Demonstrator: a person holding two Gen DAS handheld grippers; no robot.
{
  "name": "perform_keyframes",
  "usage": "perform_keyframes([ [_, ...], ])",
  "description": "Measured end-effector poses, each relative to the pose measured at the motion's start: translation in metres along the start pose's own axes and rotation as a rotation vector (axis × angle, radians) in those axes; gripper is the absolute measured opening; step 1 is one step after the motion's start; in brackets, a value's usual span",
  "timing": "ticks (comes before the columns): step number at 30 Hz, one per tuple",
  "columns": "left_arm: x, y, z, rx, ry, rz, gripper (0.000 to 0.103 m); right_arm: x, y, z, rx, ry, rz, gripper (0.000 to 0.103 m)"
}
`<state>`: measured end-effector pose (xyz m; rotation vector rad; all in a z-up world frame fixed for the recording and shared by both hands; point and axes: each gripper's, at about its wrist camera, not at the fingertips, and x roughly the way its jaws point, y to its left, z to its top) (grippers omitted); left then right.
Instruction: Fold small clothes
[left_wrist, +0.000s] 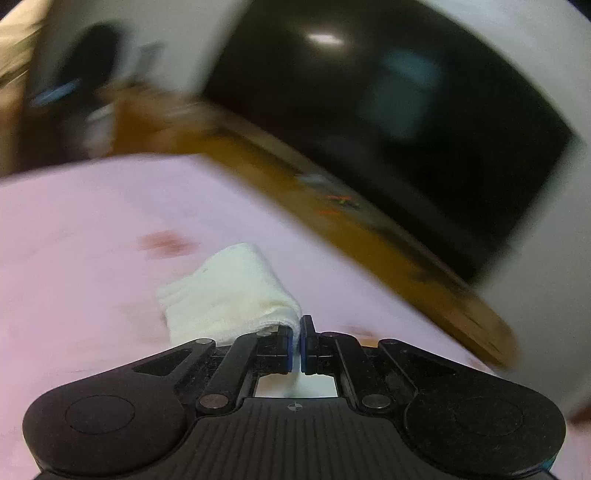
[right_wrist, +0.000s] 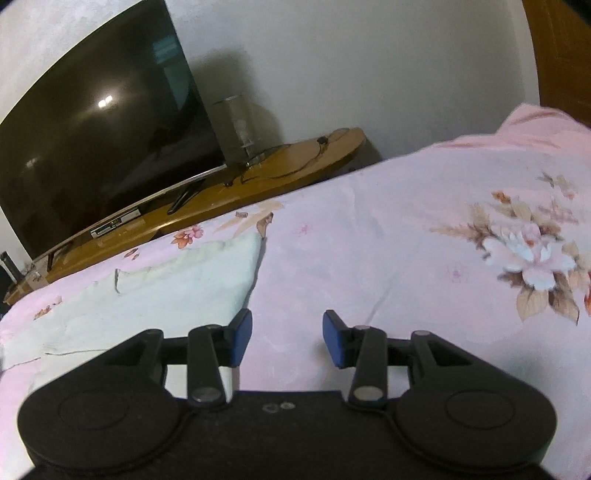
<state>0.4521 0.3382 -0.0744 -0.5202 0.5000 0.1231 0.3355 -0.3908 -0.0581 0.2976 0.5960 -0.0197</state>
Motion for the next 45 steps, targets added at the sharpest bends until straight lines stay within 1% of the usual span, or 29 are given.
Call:
perform_keyframes([
  [2,0.001,-0.062,-0.009,0.117,0.005,-0.082,0.003,0.0,0.003,0.005,0.004,-0.009,0.009,0.042],
  [4,0.007,-0.124,-0.029,0.217,0.032,-0.179,0.003,0.0,0.008,0.008,0.01,-0.024,0.006,0.042],
  [6,0.019,-0.176,-0.053,0.244,0.078,-0.281,0.003,0.0,0.013,0.009,0.026,-0.031,0.014,0.042],
  [7,0.026,-0.204,-0.068,0.274,0.1,-0.306,0.003,0.0,0.016,0.008,0.032,-0.032,0.015,0.042],
  [10,0.05,-0.272,-0.114,0.377,0.172,-0.338,0.003,-0.001,0.024,0.005,0.042,-0.033,0.018,0.042],
  [11,0.057,-0.292,-0.131,0.435,0.19,-0.338,0.003,-0.001,0.024,0.004,0.054,-0.033,0.019,0.042],
  [13,0.068,-0.321,-0.162,0.538,0.225,-0.324,0.003,-0.002,0.024,0.003,0.088,-0.028,0.02,0.042],
  [14,0.066,-0.335,-0.179,0.58,0.253,-0.325,0.004,-0.001,0.022,0.002,0.109,-0.023,0.021,0.043],
  [16,0.064,-0.347,-0.202,0.657,0.311,-0.317,0.004,0.006,0.021,0.001,0.156,0.0,0.03,0.043],
  [17,0.051,-0.349,-0.207,0.687,0.3,-0.319,0.004,0.009,0.022,0.001,0.179,0.009,0.045,0.043],
  [18,0.038,-0.344,-0.205,0.682,0.274,-0.336,0.004,0.012,0.023,0.001,0.194,0.012,0.059,0.044],
  [19,0.027,-0.33,-0.197,0.64,0.259,-0.363,0.004,0.015,0.026,0.002,0.204,0.01,0.072,0.044],
  [20,0.018,-0.314,-0.19,0.588,0.245,-0.372,0.004,0.017,0.03,0.004,0.213,0.011,0.091,0.044],
  [21,0.009,-0.295,-0.184,0.545,0.224,-0.349,0.004,0.022,0.035,0.005,0.22,0.016,0.118,0.044],
  [23,-0.01,-0.253,-0.179,0.483,0.183,-0.231,0.004,0.035,0.049,0.005,0.233,0.044,0.181,0.044],
  [25,-0.022,-0.213,-0.174,0.456,0.149,-0.101,0.004,0.055,0.064,0.003,0.263,0.101,0.264,0.044],
  [26,-0.023,-0.195,-0.171,0.428,0.156,-0.073,0.004,0.067,0.073,0.002,0.283,0.131,0.292,0.044],
  [27,-0.024,-0.18,-0.168,0.398,0.167,-0.058,0.004,0.077,0.088,0.001,0.26,0.145,0.291,0.044],
  [29,-0.016,-0.164,-0.165,0.388,0.184,-0.018,0.004,0.088,0.123,0.001,0.118,0.135,0.246,0.045],
  [32,-0.017,-0.155,-0.164,0.381,0.185,-0.012,0.004,0.102,0.175,-0.003,-0.102,0.151,0.277,0.044],
  [33,-0.014,-0.153,-0.163,0.362,0.191,-0.022,0.004,0.108,0.194,-0.006,-0.214,0.156,0.247,0.044],
  [35,-0.001,-0.15,-0.161,0.334,0.191,-0.024,0.004,0.116,0.224,-0.017,-0.426,0.134,0.189,0.044],
  [37,0.004,-0.15,-0.161,0.326,0.19,-0.023,0.004,0.127,0.245,-0.025,-0.594,0.112,0.121,0.044],
  [38,0.009,-0.151,-0.161,0.32,0.19,-0.025,0.004,0.131,0.252,-0.031,-0.655,0.1,0.084,0.042],
  [39,0.006,-0.149,-0.159,0.322,0.191,-0.026,0.004,0.135,0.258,-0.034,-0.712,0.091,0.051,0.039],
  [40,0.01,-0.148,-0.16,0.32,0.192,-0.027,0.004,0.137,0.259,-0.035,-0.743,0.078,0.034,0.013],
  [41,0.012,-0.147,-0.159,0.313,0.194,-0.029,0.004,0.139,0.255,-0.03,-0.738,0.061,0.027,0.003],
  [42,0.013,-0.147,-0.159,0.308,0.197,-0.03,0.004,0.135,0.249,-0.025,-0.704,0.037,0.023,0.003],
  [45,0.011,-0.146,-0.155,0.278,0.197,-0.053,0.004,0.108,0.221,-0.005,-0.516,-0.027,0.025,0.003],
])
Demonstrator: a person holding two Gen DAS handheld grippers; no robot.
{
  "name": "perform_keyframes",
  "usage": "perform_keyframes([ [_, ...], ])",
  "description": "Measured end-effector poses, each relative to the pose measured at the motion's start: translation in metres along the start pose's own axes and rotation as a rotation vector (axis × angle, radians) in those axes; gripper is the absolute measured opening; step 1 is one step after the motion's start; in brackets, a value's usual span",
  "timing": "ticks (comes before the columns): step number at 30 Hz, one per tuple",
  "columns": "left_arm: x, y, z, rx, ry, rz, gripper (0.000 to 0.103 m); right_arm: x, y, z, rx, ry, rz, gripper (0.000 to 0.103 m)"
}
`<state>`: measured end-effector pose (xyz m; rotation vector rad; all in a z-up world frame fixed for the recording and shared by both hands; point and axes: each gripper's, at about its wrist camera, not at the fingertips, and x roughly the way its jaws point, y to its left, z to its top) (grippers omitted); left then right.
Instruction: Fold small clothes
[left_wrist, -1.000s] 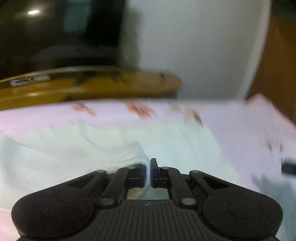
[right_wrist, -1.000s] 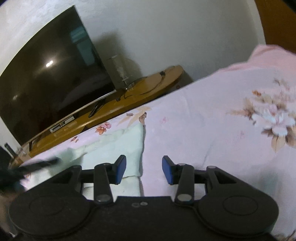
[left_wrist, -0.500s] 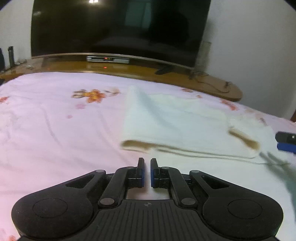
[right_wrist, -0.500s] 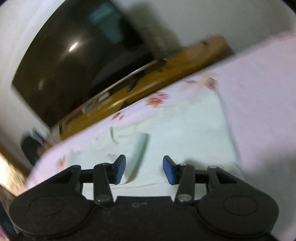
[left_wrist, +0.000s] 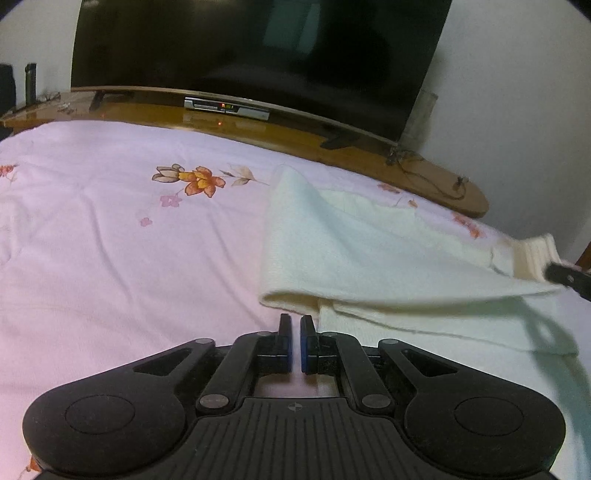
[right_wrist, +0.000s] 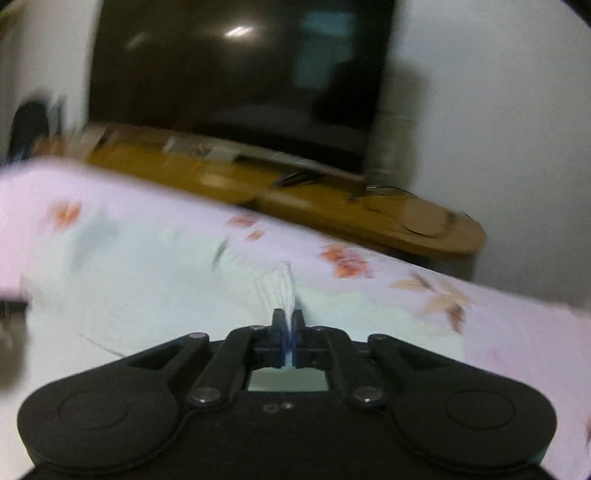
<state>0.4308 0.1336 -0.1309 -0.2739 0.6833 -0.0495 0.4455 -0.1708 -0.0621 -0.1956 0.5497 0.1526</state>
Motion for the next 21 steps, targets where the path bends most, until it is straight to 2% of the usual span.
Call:
perform_keyframes([
  [1,-0.002,-0.001,0.0,0.001,-0.021,-0.022,0.004,-0.007,-0.011,-0.001,0.051,-0.008,-0.004,0.003],
  [4,0.0,-0.006,0.0,0.024,-0.031,-0.016,0.004,-0.019,-0.038,-0.011,0.141,-0.021,-0.024,0.003],
  [6,0.009,-0.011,-0.002,0.069,0.014,0.028,0.004,-0.018,-0.051,-0.017,0.18,-0.004,-0.037,0.004],
  [8,0.008,-0.017,-0.003,0.106,0.003,0.043,0.004,-0.015,-0.059,-0.021,0.2,0.004,-0.033,0.004],
  [14,-0.003,-0.017,0.005,0.069,-0.026,-0.006,0.004,-0.014,-0.077,-0.025,0.272,0.004,-0.019,0.004],
  [18,0.0,-0.021,0.004,0.102,-0.015,-0.008,0.004,-0.005,-0.085,-0.036,0.319,0.049,-0.002,0.005],
  [21,-0.005,-0.022,0.005,0.11,-0.039,0.012,0.004,0.005,-0.092,-0.047,0.363,0.114,0.007,0.015],
])
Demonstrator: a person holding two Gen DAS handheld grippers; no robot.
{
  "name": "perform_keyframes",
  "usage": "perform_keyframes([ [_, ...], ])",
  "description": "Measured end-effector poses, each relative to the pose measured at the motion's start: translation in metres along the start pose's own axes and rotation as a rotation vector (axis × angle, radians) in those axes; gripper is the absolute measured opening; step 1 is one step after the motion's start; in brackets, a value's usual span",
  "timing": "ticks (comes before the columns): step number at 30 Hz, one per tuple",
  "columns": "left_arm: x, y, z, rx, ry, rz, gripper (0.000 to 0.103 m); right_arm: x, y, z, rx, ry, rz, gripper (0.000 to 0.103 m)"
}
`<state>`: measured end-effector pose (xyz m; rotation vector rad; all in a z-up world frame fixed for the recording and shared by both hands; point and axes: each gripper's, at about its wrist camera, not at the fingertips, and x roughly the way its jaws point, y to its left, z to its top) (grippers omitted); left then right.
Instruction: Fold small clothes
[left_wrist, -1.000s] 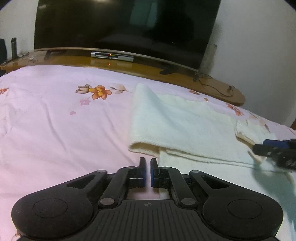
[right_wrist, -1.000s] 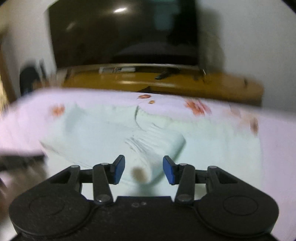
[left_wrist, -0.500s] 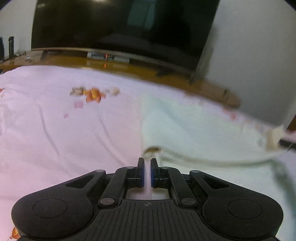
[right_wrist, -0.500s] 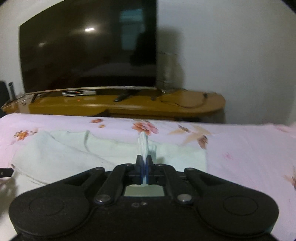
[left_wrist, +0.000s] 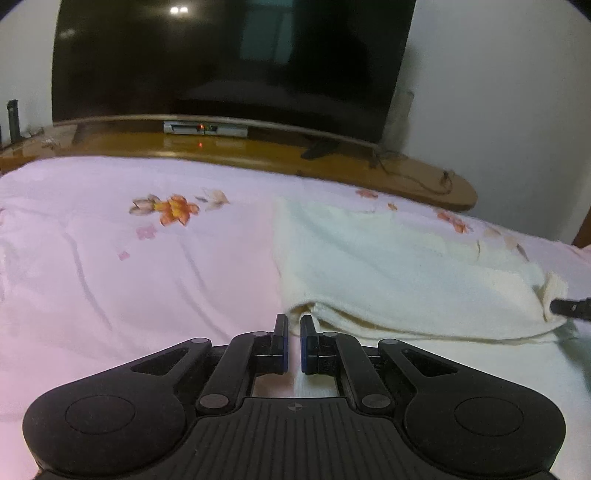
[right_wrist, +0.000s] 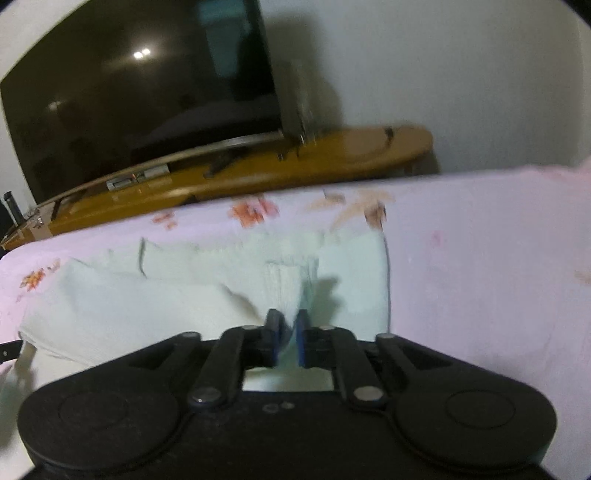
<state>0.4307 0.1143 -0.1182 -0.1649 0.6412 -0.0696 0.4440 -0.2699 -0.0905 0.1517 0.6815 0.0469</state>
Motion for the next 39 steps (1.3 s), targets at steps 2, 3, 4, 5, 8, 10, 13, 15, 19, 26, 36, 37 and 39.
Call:
perform_keyframes([
  [2,-0.003,0.002,0.001,-0.009,-0.004,-0.002,0.004,0.0,-0.008,-0.003,0.038,0.014,0.012,0.022],
  [3,-0.004,0.002,0.0,-0.005,0.0,-0.005,0.004,-0.002,-0.012,-0.003,0.058,0.012,0.025,0.022],
  [4,-0.004,0.001,0.0,0.001,0.003,-0.004,0.004,-0.003,-0.015,-0.003,0.079,0.005,0.037,0.022],
  [5,-0.004,0.0,-0.001,0.006,0.007,-0.01,0.004,-0.004,-0.019,-0.003,0.105,-0.001,0.052,0.021],
  [8,-0.008,0.001,-0.002,-0.002,0.004,-0.018,0.004,-0.005,-0.029,-0.002,0.17,-0.006,0.087,0.01],
  [10,-0.008,0.002,-0.004,-0.013,0.011,-0.029,0.004,-0.008,-0.028,0.001,0.165,-0.032,0.108,0.006],
  [13,0.002,-0.001,-0.001,-0.016,0.023,-0.032,0.004,-0.013,-0.02,0.009,0.117,-0.066,0.112,0.006],
  [15,0.008,-0.001,0.005,-0.04,0.032,-0.027,0.004,-0.013,-0.017,0.016,0.104,-0.076,0.118,0.006],
  [19,0.019,-0.003,0.004,0.006,0.075,0.037,0.004,-0.024,-0.011,0.031,0.079,-0.12,0.143,0.006],
  [26,0.004,0.015,-0.001,-0.06,0.03,0.012,0.004,-0.02,-0.027,0.021,0.072,-0.085,0.071,0.006],
  [36,0.01,-0.008,-0.002,0.069,0.074,-0.007,0.004,-0.001,-0.044,-0.002,0.171,0.014,0.074,0.016],
  [37,0.014,-0.008,-0.004,0.079,0.071,0.006,0.004,-0.001,-0.045,-0.002,0.174,0.014,0.073,0.011],
  [39,0.015,-0.01,-0.003,0.087,0.064,0.024,0.004,-0.004,-0.043,0.0,0.158,-0.001,0.078,0.007],
])
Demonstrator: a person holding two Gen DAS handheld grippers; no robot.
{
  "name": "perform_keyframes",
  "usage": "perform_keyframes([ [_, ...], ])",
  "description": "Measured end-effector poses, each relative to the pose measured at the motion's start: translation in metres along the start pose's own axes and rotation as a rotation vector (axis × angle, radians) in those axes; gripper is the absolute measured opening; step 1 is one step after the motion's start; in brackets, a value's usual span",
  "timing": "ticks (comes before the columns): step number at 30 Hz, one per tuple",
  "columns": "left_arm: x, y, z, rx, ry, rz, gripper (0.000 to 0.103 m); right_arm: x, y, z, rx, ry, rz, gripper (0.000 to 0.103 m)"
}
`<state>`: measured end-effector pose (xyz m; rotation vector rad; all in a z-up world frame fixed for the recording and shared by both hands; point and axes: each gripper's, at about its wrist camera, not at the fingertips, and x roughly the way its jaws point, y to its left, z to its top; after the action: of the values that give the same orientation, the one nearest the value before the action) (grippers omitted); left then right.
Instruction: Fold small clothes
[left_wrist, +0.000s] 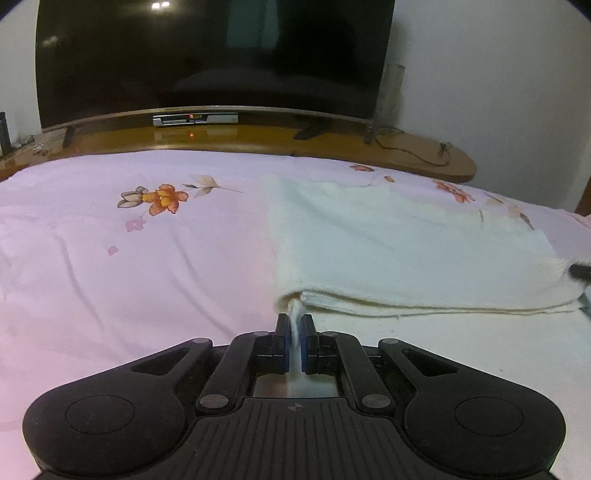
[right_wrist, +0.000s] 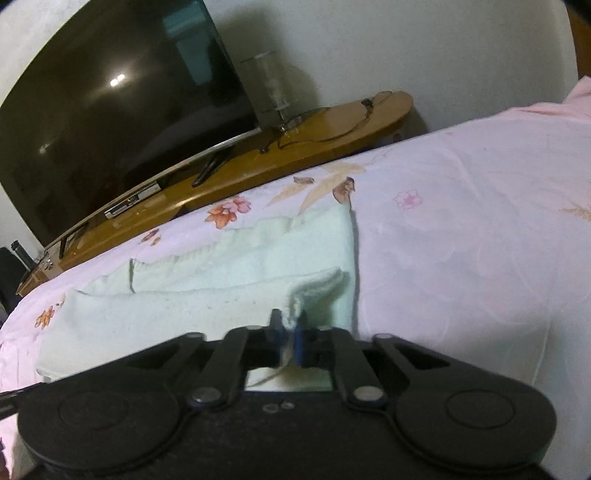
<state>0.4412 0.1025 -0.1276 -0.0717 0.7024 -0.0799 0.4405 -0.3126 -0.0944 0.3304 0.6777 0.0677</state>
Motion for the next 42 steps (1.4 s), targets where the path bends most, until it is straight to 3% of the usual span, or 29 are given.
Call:
perform_keyframes([
  [4,0.0,0.004,0.0,-0.046,-0.005,0.007,0.004,-0.021,0.002,0.008,-0.036,-0.097,0.046,0.006],
  [6,0.0,0.008,-0.001,-0.063,-0.004,-0.007,0.005,-0.014,-0.002,0.006,-0.048,-0.053,0.027,0.006],
  [8,0.0,0.014,0.0,-0.088,0.005,-0.027,0.006,0.009,-0.012,-0.003,-0.041,0.091,-0.019,0.005],
  [10,-0.006,0.022,0.003,-0.113,0.012,-0.016,0.006,0.003,-0.014,-0.004,-0.049,0.056,-0.011,0.007],
  [14,-0.031,0.027,0.015,-0.085,-0.082,0.021,0.006,-0.03,-0.012,0.008,-0.079,-0.111,-0.068,0.02],
  [19,0.019,-0.021,0.056,0.098,-0.105,-0.066,0.006,-0.006,0.008,0.02,-0.203,-0.085,-0.017,0.018],
  [21,0.055,-0.03,0.063,0.108,-0.07,-0.066,0.006,0.014,0.013,0.017,-0.233,-0.051,-0.012,0.014],
  [22,0.076,-0.029,0.062,0.091,-0.031,-0.04,0.005,0.028,0.012,0.012,-0.251,-0.015,-0.051,0.014],
  [23,0.081,-0.022,0.06,0.035,-0.067,-0.055,0.005,0.035,0.007,0.006,-0.264,0.002,-0.076,0.014],
  [24,0.081,-0.017,0.065,-0.012,-0.049,-0.071,0.006,0.033,0.002,0.003,-0.261,-0.031,-0.056,0.014],
  [25,0.076,-0.017,0.071,-0.008,-0.048,-0.08,0.006,0.031,0.001,0.005,-0.248,-0.024,-0.05,0.013],
  [27,0.067,-0.02,0.072,0.064,-0.132,-0.023,0.007,0.02,0.003,0.01,-0.234,-0.05,-0.044,0.018],
  [28,0.076,-0.019,0.071,0.069,-0.092,0.006,0.017,0.014,0.005,0.011,-0.242,-0.091,-0.02,0.023],
  [29,0.087,-0.015,0.067,0.064,-0.044,0.006,0.017,0.012,0.004,0.009,-0.253,-0.112,-0.007,0.022],
  [30,0.085,-0.013,0.062,0.07,-0.081,-0.004,0.018,0.023,0.004,0.008,-0.26,-0.076,-0.025,0.022],
  [31,0.079,-0.013,0.061,0.077,-0.071,-0.003,0.019,0.04,0.001,0.005,-0.266,0.0,-0.053,0.023],
  [32,0.069,-0.013,0.062,0.073,-0.055,0.004,0.02,0.04,0.001,0.007,-0.281,-0.025,-0.051,0.023],
  [33,0.053,-0.013,0.059,0.064,-0.061,-0.009,0.035,0.038,0.004,0.011,-0.281,-0.001,-0.064,0.022],
  [34,0.033,-0.01,0.052,0.054,-0.096,-0.035,0.064,0.03,0.007,0.015,-0.269,0.0,-0.068,0.023],
  [36,-0.007,-0.002,0.029,0.039,-0.155,-0.044,0.082,-0.003,0.006,0.013,-0.267,-0.062,-0.035,0.025],
  [39,-0.068,0.011,-0.017,0.011,-0.12,-0.048,0.082,-0.053,-0.001,-0.008,-0.284,-0.058,-0.044,0.026],
  [42,-0.124,0.026,-0.066,-0.041,-0.061,-0.06,0.082,-0.108,-0.022,-0.04,-0.215,0.005,0.007,0.029],
])
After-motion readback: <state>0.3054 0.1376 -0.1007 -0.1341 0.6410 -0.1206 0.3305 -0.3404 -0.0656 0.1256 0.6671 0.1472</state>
